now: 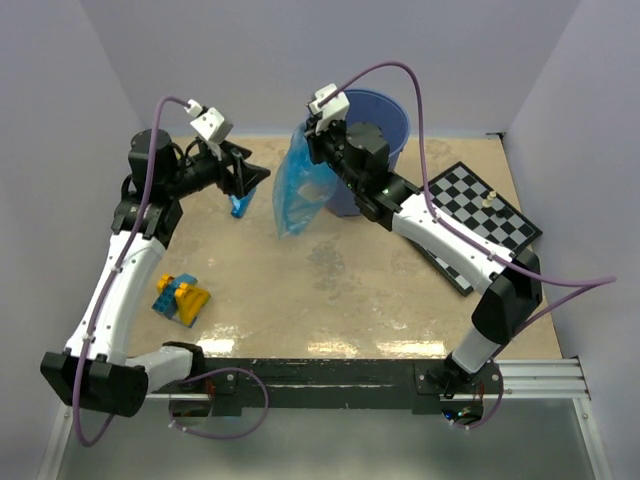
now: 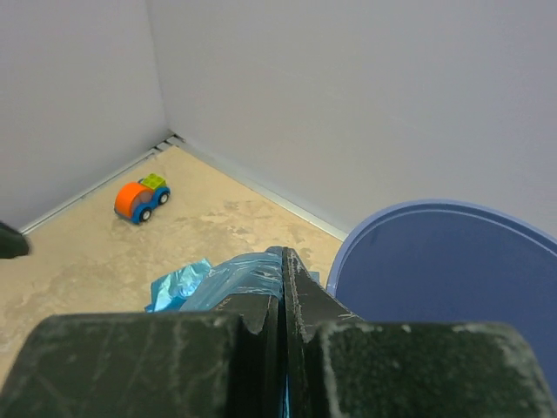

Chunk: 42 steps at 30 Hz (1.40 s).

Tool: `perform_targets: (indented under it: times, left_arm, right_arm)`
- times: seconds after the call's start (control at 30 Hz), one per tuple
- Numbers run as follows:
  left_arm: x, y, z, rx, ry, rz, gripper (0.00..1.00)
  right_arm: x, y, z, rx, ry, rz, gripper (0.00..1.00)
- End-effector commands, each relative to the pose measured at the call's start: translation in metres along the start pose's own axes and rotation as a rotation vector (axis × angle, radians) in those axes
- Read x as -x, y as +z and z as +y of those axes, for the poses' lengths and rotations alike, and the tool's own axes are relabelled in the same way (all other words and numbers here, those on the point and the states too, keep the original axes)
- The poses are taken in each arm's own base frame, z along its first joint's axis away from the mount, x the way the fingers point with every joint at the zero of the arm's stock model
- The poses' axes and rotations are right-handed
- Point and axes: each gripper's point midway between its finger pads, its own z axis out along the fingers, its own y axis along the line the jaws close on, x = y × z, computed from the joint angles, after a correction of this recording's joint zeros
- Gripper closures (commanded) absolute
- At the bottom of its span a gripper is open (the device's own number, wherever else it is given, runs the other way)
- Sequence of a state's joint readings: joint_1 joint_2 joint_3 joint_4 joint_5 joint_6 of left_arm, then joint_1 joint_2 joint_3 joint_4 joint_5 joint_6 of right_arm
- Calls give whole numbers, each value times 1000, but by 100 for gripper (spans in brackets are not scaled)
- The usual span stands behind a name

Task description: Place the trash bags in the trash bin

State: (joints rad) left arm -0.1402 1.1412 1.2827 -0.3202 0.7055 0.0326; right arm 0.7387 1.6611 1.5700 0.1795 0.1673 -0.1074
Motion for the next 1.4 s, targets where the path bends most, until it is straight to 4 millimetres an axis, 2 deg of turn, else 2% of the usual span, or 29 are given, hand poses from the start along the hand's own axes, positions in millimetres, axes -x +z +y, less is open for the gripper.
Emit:
perform_targets:
  times: [0.0, 0.1, 0.17, 0.33, 0.43, 0.57, 0.63, 0.73, 0.8, 0.83, 0.87, 0.9, 0.97, 1.07, 1.13, 1.17, 1.23, 1.33, 1.37]
  left_arm:
    - [38, 31, -1, -37, -34, -131, 31]
    - [29, 51, -17, -93, -33, -110, 30]
    - [19, 61, -20, -94, -38, -83, 30]
    - [3, 77, -3, -19, -67, -42, 33]
    - [7, 82, -1, -22, -70, -56, 52]
    - [17, 83, -13, -93, -107, -92, 64]
    - [14, 83, -18, -118, -128, -85, 81]
    - [11, 81, -24, -157, -164, -74, 89]
    - [20, 77, -32, -219, -166, -109, 100]
    - [21, 74, -35, -241, -186, -114, 100]
    - [22, 72, -33, -230, -207, -120, 100]
    - [22, 71, -28, -203, -219, -125, 100]
    - [23, 65, -16, -155, -231, -133, 100]
    - [23, 56, 6, -95, -247, -142, 100]
    - [25, 53, 15, -74, -259, -152, 100]
    - [28, 51, 16, -74, -257, -161, 100]
    - [34, 50, 14, -85, -249, -177, 100]
    - [39, 50, 13, -97, -255, -194, 100]
    - [40, 50, 12, -99, -256, -196, 100]
  right_arm:
    - [46, -8, -3, -2, 1, -93, 100]
    - [52, -9, 1, 7, 8, -103, 100]
    - [56, -10, 3, 10, 12, -112, 100]
    - [57, -12, 7, 34, 17, -115, 100]
    - [54, -13, 11, 58, 15, -108, 100]
    - [46, -13, 14, 74, 7, -90, 100]
    - [42, -12, 15, 78, 1, -83, 100]
    - [31, -10, 14, 66, -7, -62, 100]
    - [23, -8, 15, 65, -2, -46, 100]
    - [22, -8, 15, 68, -6, -43, 85]
    - [25, -9, 15, 77, -15, -48, 65]
    - [29, -11, 14, 82, -18, -53, 51]
    - [49, -19, 5, 87, -6, -83, 33]
    - [77, -40, -7, 113, -7, -112, 27]
    - [76, -52, -6, 151, 0, -85, 28]
    - [73, -56, -5, 177, 11, -70, 27]
    - [47, -65, 5, 275, 49, -6, 27]
    - [22, -76, 31, 472, 185, 57, 24]
    - [21, -75, 39, 515, 231, 49, 22]
